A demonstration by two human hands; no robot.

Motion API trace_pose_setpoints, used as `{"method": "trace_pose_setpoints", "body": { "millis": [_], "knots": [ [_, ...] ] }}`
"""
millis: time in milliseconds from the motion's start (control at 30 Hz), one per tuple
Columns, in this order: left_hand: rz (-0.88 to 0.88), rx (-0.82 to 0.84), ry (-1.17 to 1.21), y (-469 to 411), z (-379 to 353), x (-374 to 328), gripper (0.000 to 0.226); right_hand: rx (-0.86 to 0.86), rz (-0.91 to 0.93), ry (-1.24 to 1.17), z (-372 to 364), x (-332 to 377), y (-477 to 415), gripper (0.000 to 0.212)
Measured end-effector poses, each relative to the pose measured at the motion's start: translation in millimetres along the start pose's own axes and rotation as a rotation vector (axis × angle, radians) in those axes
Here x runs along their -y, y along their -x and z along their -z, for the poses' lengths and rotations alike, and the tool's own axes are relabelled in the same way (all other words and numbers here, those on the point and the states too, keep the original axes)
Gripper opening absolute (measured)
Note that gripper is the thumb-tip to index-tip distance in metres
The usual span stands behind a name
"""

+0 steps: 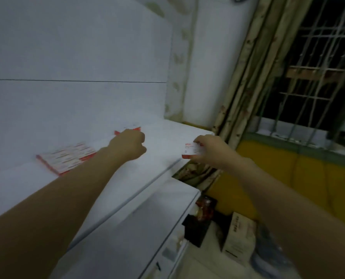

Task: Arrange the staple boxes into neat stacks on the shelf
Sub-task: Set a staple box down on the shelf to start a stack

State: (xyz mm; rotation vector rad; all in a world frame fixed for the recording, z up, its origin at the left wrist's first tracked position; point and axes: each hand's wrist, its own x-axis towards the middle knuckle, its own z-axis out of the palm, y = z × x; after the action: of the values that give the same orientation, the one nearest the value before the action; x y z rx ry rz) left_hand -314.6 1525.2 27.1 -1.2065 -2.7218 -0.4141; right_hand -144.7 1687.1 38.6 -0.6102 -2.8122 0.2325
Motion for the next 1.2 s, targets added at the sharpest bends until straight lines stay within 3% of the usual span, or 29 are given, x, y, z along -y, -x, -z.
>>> {"method": "trace_pose_setpoints", "body": {
  "millis": [100, 300, 600, 800, 933, 1033, 1200],
  "knots": [
    [-0.086, 0.011, 0.039, -34, -23, -59, 0.034, -0.016, -0.092, 0.037, 15, -62, 9, 0.058],
    [-0.194, 0.023, 0.077, -95, -64, -163, 0.032, -0.031, -0.218, 0.053, 42, -169, 19, 0.052],
    [-0.254, 0.071, 0.088, -178, -112, -251, 0.025, 0.005, -0.301, 0.094, 48, -279, -12, 0.046],
    [-0.262, 0.099, 0.104, -245, -137, -257, 0.022, 0.008, -0.303, 0.073, 32, -320, -76, 0.048],
    [-0.28, 0.095, 0.117, -300, -152, -245, 0.004, 0.007, -0.295, 0.072, 19, -334, -130, 0.052],
    [-0.242, 0.075, 0.138, -345, -155, -229, 0.02, 0.001, -0.263, 0.068, 11, -337, -182, 0.05],
    [-0.147, 0.053, 0.143, -400, -154, -184, 0.01, -0.012, -0.16, 0.089, 5, -321, -271, 0.054]
  ]
}}
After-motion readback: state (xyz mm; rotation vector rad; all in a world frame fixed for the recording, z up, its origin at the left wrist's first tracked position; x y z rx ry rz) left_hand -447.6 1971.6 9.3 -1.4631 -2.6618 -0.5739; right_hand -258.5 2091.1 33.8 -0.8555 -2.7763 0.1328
